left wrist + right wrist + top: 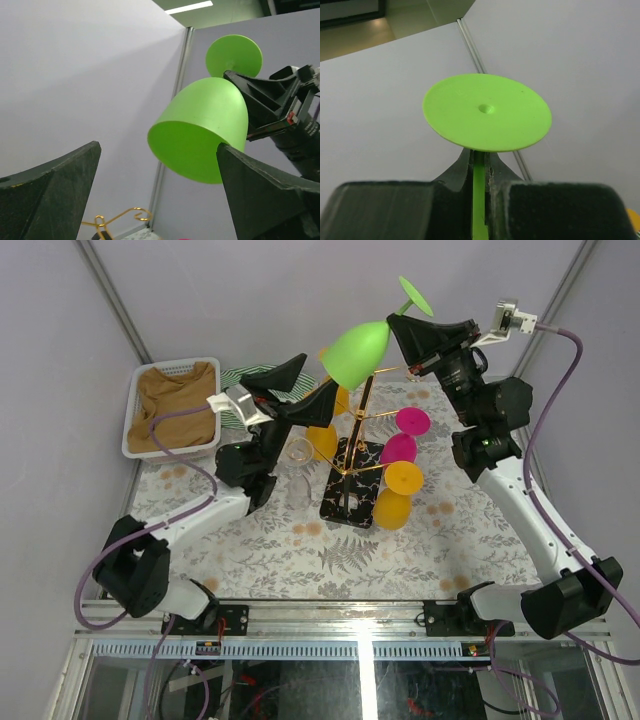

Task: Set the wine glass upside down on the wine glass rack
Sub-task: Turn the wine glass upside down at the wine rack.

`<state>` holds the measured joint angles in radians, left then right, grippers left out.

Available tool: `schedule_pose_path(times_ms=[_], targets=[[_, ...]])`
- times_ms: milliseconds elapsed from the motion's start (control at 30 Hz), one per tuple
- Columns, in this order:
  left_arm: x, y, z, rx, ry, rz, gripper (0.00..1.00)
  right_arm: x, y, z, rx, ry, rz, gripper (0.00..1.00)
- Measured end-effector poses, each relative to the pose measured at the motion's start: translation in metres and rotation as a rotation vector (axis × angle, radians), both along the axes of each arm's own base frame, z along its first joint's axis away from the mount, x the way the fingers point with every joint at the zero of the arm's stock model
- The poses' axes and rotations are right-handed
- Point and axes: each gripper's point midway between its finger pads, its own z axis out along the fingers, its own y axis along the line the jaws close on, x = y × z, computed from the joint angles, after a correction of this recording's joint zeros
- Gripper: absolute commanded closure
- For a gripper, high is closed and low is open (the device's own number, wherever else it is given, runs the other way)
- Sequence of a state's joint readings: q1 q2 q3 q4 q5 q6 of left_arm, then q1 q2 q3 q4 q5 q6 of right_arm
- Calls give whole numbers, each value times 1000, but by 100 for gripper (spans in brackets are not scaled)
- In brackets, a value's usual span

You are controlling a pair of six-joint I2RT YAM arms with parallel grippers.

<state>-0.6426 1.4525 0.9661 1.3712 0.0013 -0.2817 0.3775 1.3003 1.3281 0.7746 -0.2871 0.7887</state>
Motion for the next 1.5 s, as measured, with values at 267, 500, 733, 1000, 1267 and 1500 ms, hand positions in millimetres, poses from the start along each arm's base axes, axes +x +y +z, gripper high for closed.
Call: schedule_pose_path(times_ms=[267, 500, 733, 1000, 1267, 1500], targets=[[8, 10, -7, 186, 72, 135, 0, 22, -11, -12, -103, 42, -155, 100], [16, 32, 25, 295, 93, 310, 0, 54, -32, -55, -288, 171, -357, 100], [49, 64, 14, 373, 224, 472, 0, 64, -75, -78, -427, 235, -552, 100], [104, 114, 13, 422, 435, 642, 0, 66, -136, -73, -507, 260, -761, 100], [113, 129, -13, 464, 512, 679, 0, 88, -192, -130, -608, 369, -874, 100], [118, 136, -26, 479, 537, 695, 0, 98, -193, -206, -732, 437, -801, 100]])
